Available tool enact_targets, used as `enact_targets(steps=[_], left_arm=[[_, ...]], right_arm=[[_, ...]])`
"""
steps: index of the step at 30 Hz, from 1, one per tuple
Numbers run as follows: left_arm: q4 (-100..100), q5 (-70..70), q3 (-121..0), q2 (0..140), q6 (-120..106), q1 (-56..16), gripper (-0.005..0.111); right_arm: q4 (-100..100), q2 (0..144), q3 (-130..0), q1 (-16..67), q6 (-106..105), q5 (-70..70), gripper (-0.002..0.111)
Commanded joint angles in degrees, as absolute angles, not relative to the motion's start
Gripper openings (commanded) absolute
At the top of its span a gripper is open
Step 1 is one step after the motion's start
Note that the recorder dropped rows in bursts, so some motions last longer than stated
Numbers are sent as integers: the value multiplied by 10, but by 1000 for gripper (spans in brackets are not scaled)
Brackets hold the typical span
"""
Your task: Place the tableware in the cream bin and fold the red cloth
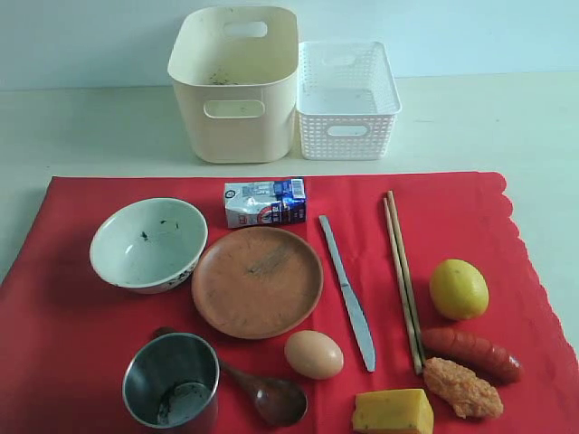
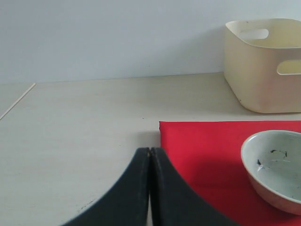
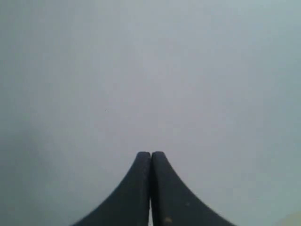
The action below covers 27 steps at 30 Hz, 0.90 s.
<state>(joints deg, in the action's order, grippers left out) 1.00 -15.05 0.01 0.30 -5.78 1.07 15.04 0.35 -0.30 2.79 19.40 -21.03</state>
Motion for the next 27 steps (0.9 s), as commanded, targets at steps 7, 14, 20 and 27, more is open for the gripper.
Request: enact_targets(steps=[7, 14, 20, 27], left_arm=[[15, -150, 0, 0, -58, 12, 3], [15, -150, 0, 0, -58, 12, 3], [15, -150, 0, 0, -58, 12, 3], [15, -150, 0, 0, -58, 12, 3]], right_arm=[[166, 163, -101, 29, 115, -35, 0], [145, 311, -180, 34, 116, 118, 0], [247, 442, -224, 75, -38, 236, 0], [357, 605, -238, 123, -192, 274, 0]])
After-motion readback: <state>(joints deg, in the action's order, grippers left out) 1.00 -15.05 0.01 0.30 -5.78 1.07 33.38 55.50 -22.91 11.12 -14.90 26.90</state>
